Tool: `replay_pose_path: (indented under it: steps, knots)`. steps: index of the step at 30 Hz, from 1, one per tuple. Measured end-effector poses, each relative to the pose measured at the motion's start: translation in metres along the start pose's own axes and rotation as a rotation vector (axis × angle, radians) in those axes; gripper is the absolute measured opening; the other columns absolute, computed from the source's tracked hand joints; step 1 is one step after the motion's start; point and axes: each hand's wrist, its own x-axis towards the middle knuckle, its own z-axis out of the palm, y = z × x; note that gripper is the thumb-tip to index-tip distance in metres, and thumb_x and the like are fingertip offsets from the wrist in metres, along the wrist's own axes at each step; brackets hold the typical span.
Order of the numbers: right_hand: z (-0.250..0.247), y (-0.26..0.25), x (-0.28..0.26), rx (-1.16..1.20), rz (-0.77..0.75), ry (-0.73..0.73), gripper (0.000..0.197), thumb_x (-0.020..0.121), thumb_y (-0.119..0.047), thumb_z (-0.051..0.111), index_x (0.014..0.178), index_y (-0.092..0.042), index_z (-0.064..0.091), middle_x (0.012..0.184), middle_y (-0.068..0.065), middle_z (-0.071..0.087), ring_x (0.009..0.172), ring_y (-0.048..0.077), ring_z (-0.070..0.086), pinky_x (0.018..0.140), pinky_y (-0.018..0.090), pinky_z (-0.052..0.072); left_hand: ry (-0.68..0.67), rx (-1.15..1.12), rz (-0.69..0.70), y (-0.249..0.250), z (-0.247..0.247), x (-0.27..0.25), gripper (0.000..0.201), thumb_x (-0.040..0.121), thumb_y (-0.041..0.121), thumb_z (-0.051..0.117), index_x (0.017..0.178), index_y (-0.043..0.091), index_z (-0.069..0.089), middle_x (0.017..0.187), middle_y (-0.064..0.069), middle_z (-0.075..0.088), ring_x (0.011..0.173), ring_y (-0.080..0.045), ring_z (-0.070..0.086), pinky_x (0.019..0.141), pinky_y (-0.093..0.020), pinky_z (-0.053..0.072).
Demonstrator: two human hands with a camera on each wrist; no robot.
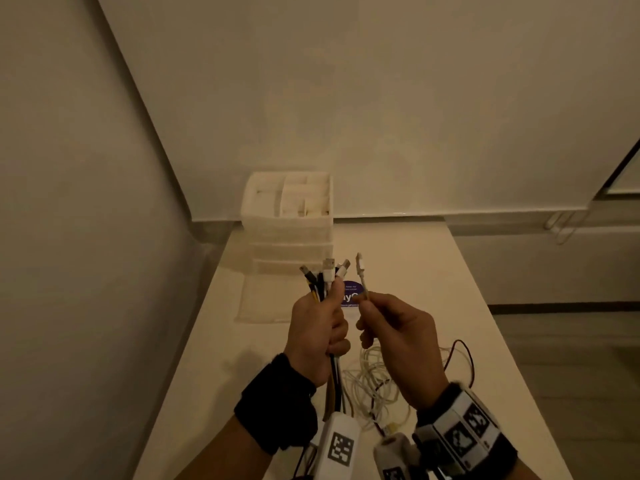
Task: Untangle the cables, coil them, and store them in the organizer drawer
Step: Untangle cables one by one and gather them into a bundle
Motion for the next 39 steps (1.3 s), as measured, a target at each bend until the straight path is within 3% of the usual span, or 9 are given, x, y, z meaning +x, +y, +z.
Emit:
replay_pose_path:
  steps: [6, 10, 13, 18, 21, 25, 27, 30, 39]
  knots:
    - [0.005, 0.010, 0.011, -0.328, -0.148, 0.032, 0.019, 0.090, -0.012, 0.064, 0.099, -0.025, 0.075, 0.068, -0.025, 0.065, 0.070, -0.006, 0.062, 0.067, 0.006, 0.042, -0.071, -0.088, -0.095, 0.003, 0.005, 0.006, 0.033, 0.091, 0.039, 0.058, 0.066, 0.018, 0.052, 0.060, 0.001, 0.018, 0.049, -0.012, 0.009, 0.040, -0.017, 0.012]
    - [0.003, 0.012, 0.013, -0.703, -0.398, -0.048, 0.014, 0.085, -0.008, 0.064, 0.091, -0.018, 0.071, 0.069, -0.018, 0.048, 0.062, -0.007, 0.046, 0.060, 0.000, 0.033, -0.020, 0.122, 0.006, 0.000, 0.011, 0.008, 0.038, 0.091, 0.033, 0.064, 0.055, 0.025, 0.053, 0.053, 0.004, 0.024, 0.040, -0.009, 0.017, 0.040, -0.017, 0.015]
    - [0.000, 0.018, 0.012, -0.790, -0.425, -0.089, 0.021, 0.086, -0.014, 0.065, 0.105, -0.020, 0.070, 0.069, -0.008, 0.058, 0.057, 0.006, 0.051, 0.052, 0.016, 0.046, 0.012, 0.142, 0.025, -0.003, 0.011, 0.010, 0.036, 0.097, 0.032, 0.055, 0.065, 0.017, 0.048, 0.054, 0.001, 0.029, 0.039, -0.009, 0.023, 0.040, -0.017, 0.018]
    - [-0.010, 0.026, 0.001, -0.635, -0.293, -0.186, 0.030, 0.094, -0.043, 0.048, 0.098, -0.025, 0.072, 0.063, -0.009, 0.060, 0.058, 0.008, 0.055, 0.056, 0.024, 0.047, 0.112, 0.040, 0.136, 0.007, -0.001, 0.016, 0.032, 0.101, 0.033, 0.043, 0.084, 0.006, 0.048, 0.060, -0.007, 0.054, 0.043, -0.013, 0.037, 0.037, -0.020, 0.029]
    - [-0.030, 0.044, -0.004, -0.405, -0.052, -0.280, 0.018, 0.095, -0.030, 0.056, 0.089, -0.023, 0.072, 0.061, -0.006, 0.061, 0.060, 0.006, 0.058, 0.061, 0.018, 0.047, 0.181, -0.041, 0.270, 0.025, -0.015, 0.018, 0.031, 0.101, 0.034, 0.040, 0.092, 0.007, 0.054, 0.057, -0.007, 0.059, 0.048, -0.016, 0.053, 0.055, -0.034, 0.054]
    - [-0.055, 0.072, 0.005, -0.448, 0.024, -0.370, 0.018, 0.096, -0.022, 0.056, 0.085, -0.024, 0.071, 0.069, -0.004, 0.064, 0.065, 0.007, 0.060, 0.064, 0.020, 0.047, 0.183, -0.179, 0.379, 0.050, -0.034, 0.017, 0.031, 0.102, 0.036, 0.039, 0.088, 0.016, 0.058, 0.056, -0.002, 0.044, 0.060, -0.020, 0.060, 0.071, -0.056, 0.056]
    - [-0.057, 0.077, 0.014, -0.517, -0.036, -0.436, 0.014, 0.094, -0.022, 0.058, 0.087, -0.021, 0.070, 0.076, -0.009, 0.066, 0.071, 0.007, 0.061, 0.067, 0.018, 0.047, 0.148, -0.187, 0.401, 0.057, -0.035, 0.014, 0.040, 0.103, 0.036, 0.037, 0.071, 0.020, 0.055, 0.056, 0.001, 0.037, 0.051, -0.018, 0.052, 0.059, -0.044, 0.057]
    - [-0.053, 0.079, 0.026, -0.550, -0.040, -0.508, 0.010, 0.093, -0.020, 0.061, 0.088, -0.023, 0.069, 0.086, -0.006, 0.067, 0.079, 0.007, 0.061, 0.071, 0.020, 0.049, 0.086, -0.155, 0.454, 0.063, -0.035, 0.011, 0.053, 0.104, 0.039, 0.034, 0.054, 0.027, 0.050, 0.054, 0.005, 0.031, 0.039, -0.007, 0.027, 0.040, -0.020, 0.031]
    - [-0.056, 0.097, 0.004, -0.466, 0.177, -0.509, 0.028, 0.102, -0.009, 0.038, 0.102, -0.026, 0.060, 0.065, 0.000, 0.054, 0.055, 0.006, 0.051, 0.060, 0.027, 0.046, 0.078, -0.207, 0.587, 0.102, -0.065, 0.002, 0.045, 0.101, 0.045, 0.036, 0.061, 0.022, 0.040, 0.052, 0.007, 0.027, 0.036, -0.004, 0.020, 0.037, -0.012, 0.020]
